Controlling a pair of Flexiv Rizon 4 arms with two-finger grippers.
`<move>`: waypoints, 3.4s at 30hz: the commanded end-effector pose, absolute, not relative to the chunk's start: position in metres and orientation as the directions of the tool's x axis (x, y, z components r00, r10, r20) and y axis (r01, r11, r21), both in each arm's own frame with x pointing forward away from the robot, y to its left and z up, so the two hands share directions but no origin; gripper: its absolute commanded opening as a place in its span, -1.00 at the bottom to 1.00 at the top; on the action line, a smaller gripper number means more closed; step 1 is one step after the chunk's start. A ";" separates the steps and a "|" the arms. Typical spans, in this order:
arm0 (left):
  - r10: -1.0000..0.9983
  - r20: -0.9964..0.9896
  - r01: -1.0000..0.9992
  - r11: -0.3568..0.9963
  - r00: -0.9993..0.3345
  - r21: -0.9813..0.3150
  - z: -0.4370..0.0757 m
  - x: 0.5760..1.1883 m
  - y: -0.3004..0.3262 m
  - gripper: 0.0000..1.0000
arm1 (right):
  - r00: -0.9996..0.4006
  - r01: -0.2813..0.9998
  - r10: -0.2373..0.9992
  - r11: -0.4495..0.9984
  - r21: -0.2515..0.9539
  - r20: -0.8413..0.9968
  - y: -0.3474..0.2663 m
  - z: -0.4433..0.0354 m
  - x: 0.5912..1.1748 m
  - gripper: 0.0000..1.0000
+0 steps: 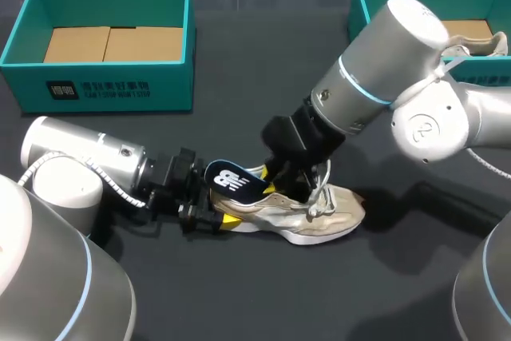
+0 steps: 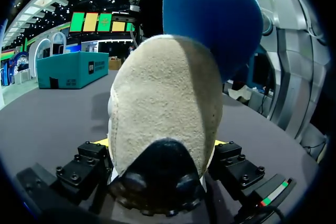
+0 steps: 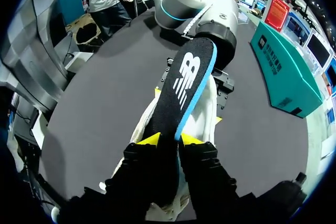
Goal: Take the shoe out of the shoebox, open the shoe tongue, remove and reinsert the insole, then place the shoe into the shoebox
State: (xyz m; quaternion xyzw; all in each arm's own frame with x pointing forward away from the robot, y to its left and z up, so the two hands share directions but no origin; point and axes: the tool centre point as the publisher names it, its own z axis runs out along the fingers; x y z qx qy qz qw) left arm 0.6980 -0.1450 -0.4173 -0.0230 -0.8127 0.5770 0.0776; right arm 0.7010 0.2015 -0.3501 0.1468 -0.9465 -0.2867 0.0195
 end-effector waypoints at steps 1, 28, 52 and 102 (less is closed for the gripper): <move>0.127 0.099 -0.052 0.334 -0.987 -0.941 -0.419 0.698 -0.145 -1.00 | -0.958 -0.266 -0.280 0.811 0.521 -0.053 0.205 -0.345 0.698 -0.09; 0.127 0.099 -0.052 0.334 -0.987 -0.941 -0.419 0.698 -0.145 -1.00 | -0.987 0.033 -0.020 0.946 0.324 0.160 0.220 -0.323 0.710 1.00; 0.127 0.099 -0.052 0.334 -0.987 -0.941 -0.419 0.698 -0.145 -1.00 | -0.917 0.179 0.011 0.904 0.389 0.398 0.227 -0.321 0.706 0.75; 0.127 0.099 -0.052 0.334 -0.987 -0.941 -0.419 0.698 -0.145 -1.00 | -0.759 0.286 -0.101 0.835 0.469 0.643 0.236 -0.350 0.691 -0.07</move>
